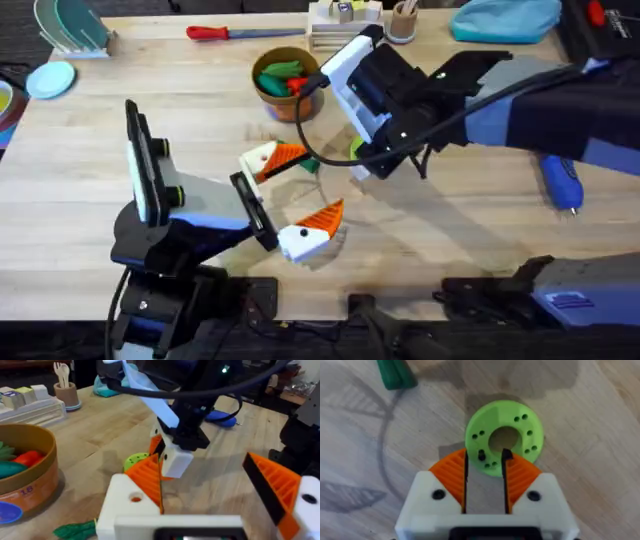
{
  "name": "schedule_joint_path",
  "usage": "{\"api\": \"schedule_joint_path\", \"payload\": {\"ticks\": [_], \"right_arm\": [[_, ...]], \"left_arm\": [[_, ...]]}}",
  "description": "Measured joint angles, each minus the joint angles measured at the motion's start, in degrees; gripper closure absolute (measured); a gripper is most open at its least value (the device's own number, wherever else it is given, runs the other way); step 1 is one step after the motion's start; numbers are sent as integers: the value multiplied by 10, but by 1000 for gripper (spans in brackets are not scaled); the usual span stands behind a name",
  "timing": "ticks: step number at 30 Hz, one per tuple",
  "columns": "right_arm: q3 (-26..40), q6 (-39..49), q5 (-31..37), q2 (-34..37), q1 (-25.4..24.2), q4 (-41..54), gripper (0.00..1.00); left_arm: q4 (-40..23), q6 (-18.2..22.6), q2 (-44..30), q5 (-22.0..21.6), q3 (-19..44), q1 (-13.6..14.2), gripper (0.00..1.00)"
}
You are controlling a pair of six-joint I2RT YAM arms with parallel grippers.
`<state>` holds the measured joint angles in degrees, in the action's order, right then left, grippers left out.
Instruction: Pick up the gripper from the table and insert it into the empty holder that is missing its gripper. Then pick up a screw, insert it into the mounting hole, and use the screwdriver to tighten it. Finally, clean up the table by picking up the vegetable and placing it into the bucket.
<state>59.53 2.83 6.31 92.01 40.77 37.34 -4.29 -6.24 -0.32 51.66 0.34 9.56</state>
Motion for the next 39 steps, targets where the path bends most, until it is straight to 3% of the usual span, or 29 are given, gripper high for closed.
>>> {"api": "schedule_joint_path", "payload": {"ticks": [7, 15, 27, 35, 39], "right_arm": [[0, 0, 3, 7, 1, -14, 746], [0, 2, 3, 8, 1, -14, 987], [10, 2, 5, 8, -11, -4, 994], [108, 16, 8, 7, -66, 41, 995], [169, 29, 10, 7, -69, 93, 995]], "left_arm": [[0, 0, 0, 0, 0, 0, 8], [0, 0, 0, 0, 0, 0, 8], [0, 0, 0, 0, 0, 0, 8], [0, 0, 0, 0, 0, 0, 8], [0, 0, 0, 0, 0, 0, 8]]}}
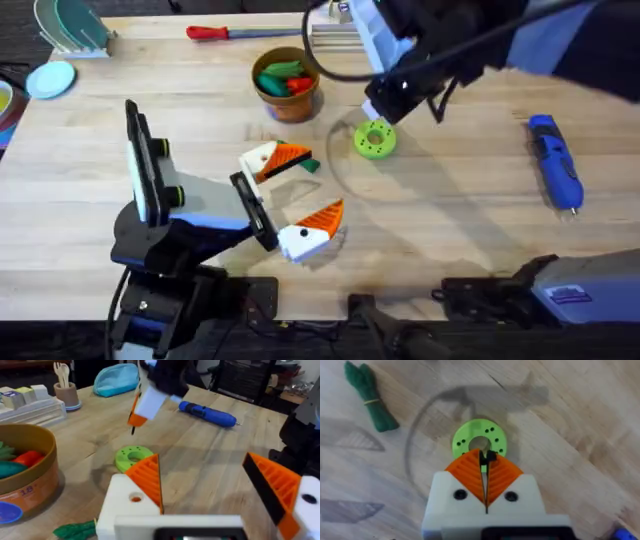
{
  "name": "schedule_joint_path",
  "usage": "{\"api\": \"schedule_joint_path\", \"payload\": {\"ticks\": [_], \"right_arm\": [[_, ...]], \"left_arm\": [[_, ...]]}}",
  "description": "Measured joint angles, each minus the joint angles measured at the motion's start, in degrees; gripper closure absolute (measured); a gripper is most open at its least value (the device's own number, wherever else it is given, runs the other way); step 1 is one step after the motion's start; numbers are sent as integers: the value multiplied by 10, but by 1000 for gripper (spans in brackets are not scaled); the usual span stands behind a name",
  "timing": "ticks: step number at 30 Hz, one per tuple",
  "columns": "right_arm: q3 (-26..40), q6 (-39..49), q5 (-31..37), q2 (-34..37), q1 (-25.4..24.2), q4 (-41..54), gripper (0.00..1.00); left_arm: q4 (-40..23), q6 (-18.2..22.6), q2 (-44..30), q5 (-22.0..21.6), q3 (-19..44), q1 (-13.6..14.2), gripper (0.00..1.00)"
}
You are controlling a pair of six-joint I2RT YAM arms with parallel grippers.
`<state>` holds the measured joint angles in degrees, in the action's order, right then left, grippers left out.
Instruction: Pick up the gripper from the table and insert it into the empty holder that is missing its gripper. Then pick up a screw, insert it into the mounting hole, and use the screwdriver to tighten it. Finally, clean up the table by picking up the vegetable and placing it into the bucket.
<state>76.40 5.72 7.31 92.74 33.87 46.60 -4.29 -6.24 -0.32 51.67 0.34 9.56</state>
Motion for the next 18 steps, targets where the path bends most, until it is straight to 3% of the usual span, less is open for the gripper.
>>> {"api": "schedule_joint_path", "payload": {"ticks": [5, 10, 14, 18], "right_arm": [[104, 19, -8, 0, 33, 65, 995], [214, 28, -27, 0, 103, 120, 995], [259, 32, -35, 0, 163, 134, 995], [264, 33, -40, 1, 219, 136, 995]], "left_arm": [[0, 0, 0, 0, 0, 0, 8], [0, 0, 0, 0, 0, 0, 8], [0, 0, 0, 0, 0, 0, 8], [0, 0, 0, 0, 0, 0, 8]]}}
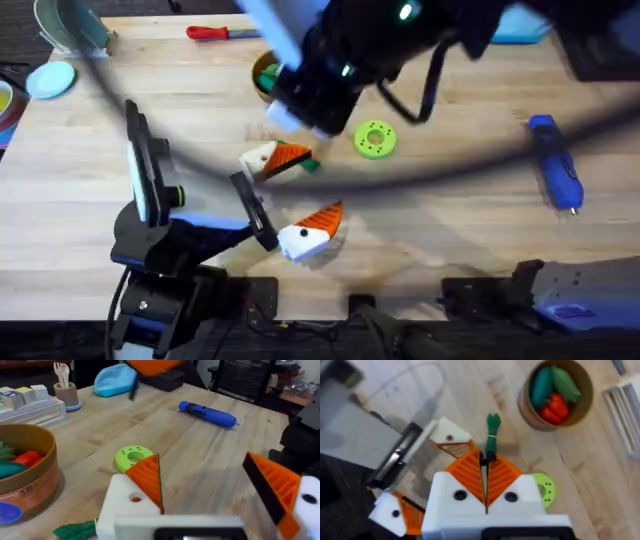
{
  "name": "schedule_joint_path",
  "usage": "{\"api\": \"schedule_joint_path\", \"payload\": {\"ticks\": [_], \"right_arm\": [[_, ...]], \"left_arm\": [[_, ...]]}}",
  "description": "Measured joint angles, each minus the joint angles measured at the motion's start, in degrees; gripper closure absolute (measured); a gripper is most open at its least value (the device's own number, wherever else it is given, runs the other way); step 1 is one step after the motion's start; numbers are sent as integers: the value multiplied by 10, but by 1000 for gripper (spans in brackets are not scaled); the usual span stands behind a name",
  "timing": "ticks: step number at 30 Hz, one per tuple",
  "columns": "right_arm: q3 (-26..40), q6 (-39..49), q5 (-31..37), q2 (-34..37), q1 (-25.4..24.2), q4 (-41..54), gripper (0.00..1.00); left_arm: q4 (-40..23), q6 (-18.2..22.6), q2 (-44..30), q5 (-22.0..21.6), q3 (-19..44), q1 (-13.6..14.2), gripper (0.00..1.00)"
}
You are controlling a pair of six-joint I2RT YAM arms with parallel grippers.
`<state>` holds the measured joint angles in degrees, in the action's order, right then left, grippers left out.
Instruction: Pick up the gripper from the table and insert it into the empty holder that is missing its gripper. Then pick up a screw, insert it into the mounting hole, and use the screwdriver to tighten it. Finally, clean up the table by picking up the vegetable and placing it into the bucket.
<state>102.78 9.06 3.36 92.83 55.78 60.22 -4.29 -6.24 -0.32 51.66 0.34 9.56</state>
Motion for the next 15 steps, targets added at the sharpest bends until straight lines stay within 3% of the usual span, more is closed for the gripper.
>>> {"api": "schedule_joint_path", "payload": {"ticks": [7, 15], "right_arm": [[0, -1, -2, 8, 44, 1, 995], [0, -1, -13, 22, 52, -1, 995]], "left_arm": [[0, 0, 0, 0, 0, 0, 8], [0, 22, 0, 0, 0, 0, 7]]}}
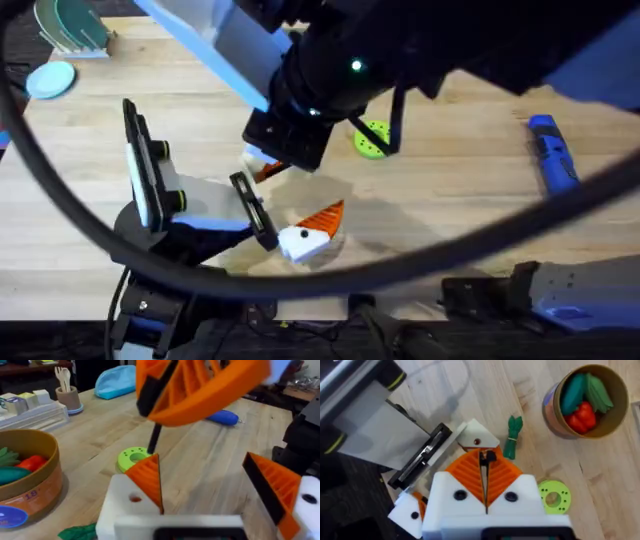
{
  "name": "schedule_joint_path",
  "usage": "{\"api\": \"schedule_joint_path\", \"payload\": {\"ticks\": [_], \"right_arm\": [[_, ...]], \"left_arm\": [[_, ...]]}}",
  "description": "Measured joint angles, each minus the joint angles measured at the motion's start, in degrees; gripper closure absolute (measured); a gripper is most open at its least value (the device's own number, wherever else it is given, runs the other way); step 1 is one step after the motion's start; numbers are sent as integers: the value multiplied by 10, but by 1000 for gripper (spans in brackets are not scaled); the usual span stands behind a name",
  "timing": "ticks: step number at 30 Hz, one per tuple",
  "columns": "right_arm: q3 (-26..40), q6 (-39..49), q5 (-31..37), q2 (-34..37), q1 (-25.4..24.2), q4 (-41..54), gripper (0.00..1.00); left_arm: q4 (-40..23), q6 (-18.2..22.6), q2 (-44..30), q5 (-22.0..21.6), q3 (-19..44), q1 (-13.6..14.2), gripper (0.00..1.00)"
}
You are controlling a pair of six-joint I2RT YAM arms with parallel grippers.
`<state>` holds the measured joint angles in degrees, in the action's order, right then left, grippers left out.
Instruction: Pick up the gripper from the table and insert it into the empty holder that is missing its gripper. Then pick up a screw, insert it into the mounting hole, and use the screwdriver to tighten it. Finally, clean up the table by picking up the vegetable and placing it into the bucket.
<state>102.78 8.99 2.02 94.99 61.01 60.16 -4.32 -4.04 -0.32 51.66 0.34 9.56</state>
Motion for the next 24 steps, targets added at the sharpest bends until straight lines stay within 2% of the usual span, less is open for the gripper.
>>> {"api": "schedule_joint_path", "payload": {"ticks": [24], "right_arm": [[3, 1, -22, 55, 0, -9, 995]], "left_arm": [[-2, 1, -1, 5, 0, 0, 8]]}}
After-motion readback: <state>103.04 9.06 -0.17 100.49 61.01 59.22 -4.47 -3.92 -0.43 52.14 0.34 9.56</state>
